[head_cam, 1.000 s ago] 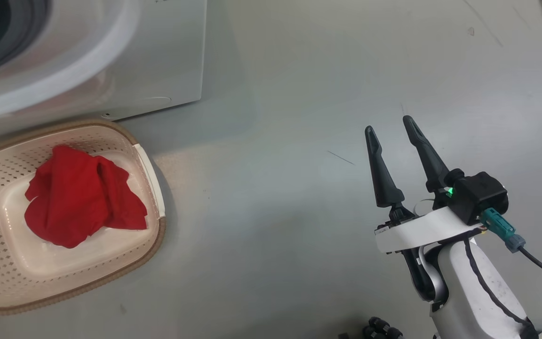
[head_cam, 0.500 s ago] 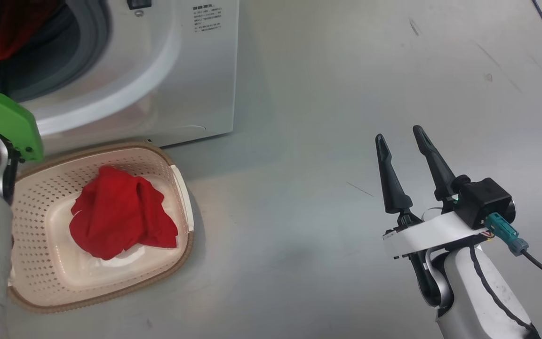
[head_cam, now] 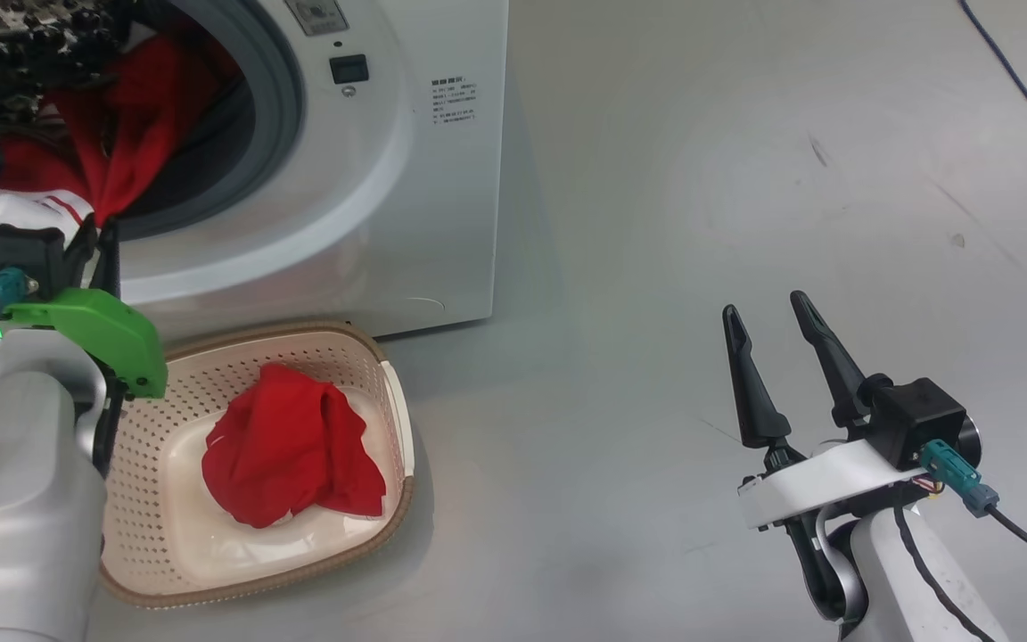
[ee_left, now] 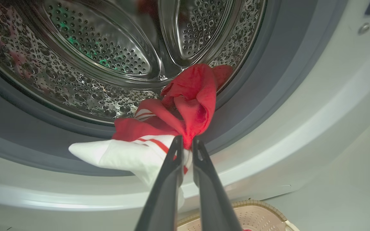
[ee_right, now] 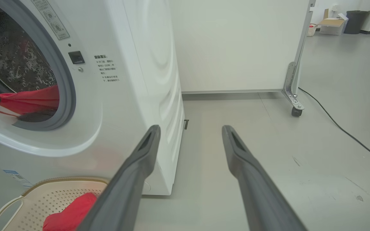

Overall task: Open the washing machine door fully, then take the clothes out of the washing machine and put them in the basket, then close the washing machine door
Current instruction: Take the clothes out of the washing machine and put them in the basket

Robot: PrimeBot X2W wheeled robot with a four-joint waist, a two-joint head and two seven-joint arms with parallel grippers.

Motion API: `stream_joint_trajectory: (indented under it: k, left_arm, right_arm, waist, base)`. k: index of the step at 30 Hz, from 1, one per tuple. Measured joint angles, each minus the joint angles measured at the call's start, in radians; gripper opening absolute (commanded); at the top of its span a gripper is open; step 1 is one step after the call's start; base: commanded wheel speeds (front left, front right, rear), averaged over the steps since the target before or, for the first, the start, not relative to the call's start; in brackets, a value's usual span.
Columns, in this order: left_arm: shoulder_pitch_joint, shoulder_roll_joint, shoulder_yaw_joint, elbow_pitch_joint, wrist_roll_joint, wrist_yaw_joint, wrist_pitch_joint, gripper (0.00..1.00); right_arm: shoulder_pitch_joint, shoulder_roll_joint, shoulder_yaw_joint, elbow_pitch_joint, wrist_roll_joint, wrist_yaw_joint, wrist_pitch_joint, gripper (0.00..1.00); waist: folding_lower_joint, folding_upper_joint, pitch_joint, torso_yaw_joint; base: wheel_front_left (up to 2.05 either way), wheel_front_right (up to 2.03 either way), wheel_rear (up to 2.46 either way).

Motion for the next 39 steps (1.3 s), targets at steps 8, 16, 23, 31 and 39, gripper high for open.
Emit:
stream_joint_trajectory:
  k: [8, 16, 23, 31, 39]
  left_arm:
    - [0.084, -0.026, -0.011, -0.046, -0.017, -0.004, -0.024, 0.0]
    - [0.141, -0.046, -0.015, -0.123, -0.02, -0.007, -0.039, 0.0]
    - [0.188, -0.048, -0.012, -0.247, -0.027, -0.012, -0.039, 0.0]
    - [0.207, -0.049, 0.019, -0.495, -0.027, -0.012, -0.042, 0.0]
    - [0.273, -0.059, 0.045, -0.673, -0.023, -0.012, -0.042, 0.0]
  right_arm:
    - [0.044, 0.0, -0.011, 0.007, 0.0, 0.009, 0.0, 1.0]
    - [0.061, 0.0, -0.012, 0.008, 0.0, 0.011, 0.0, 1.0]
    - [0.075, 0.0, -0.013, 0.008, 0.0, 0.018, 0.0, 1.0]
    - [0.083, 0.0, -0.026, 0.004, 0.0, 0.018, 0.0, 1.0]
    - [0.091, 0.0, -0.034, 0.0, 0.0, 0.018, 0.0, 1.0]
  waist:
    - [0.0, 0.0, -0.086, 0.033]
    - [0.0, 0.0, -0.134, 0.059]
    - [0.0, 0.0, -0.162, 0.074]
    - [0.0, 0.0, -0.17, 0.079]
    - [0.0, 0.0, -0.172, 0.082]
  base:
    - [0.0, 0.0, 0.0]
    - [0.0, 0.0, 0.0]
    - [0.0, 0.0, 0.0]
    - [0.0, 0.0, 0.0]
    - [0.0, 0.0, 0.0]
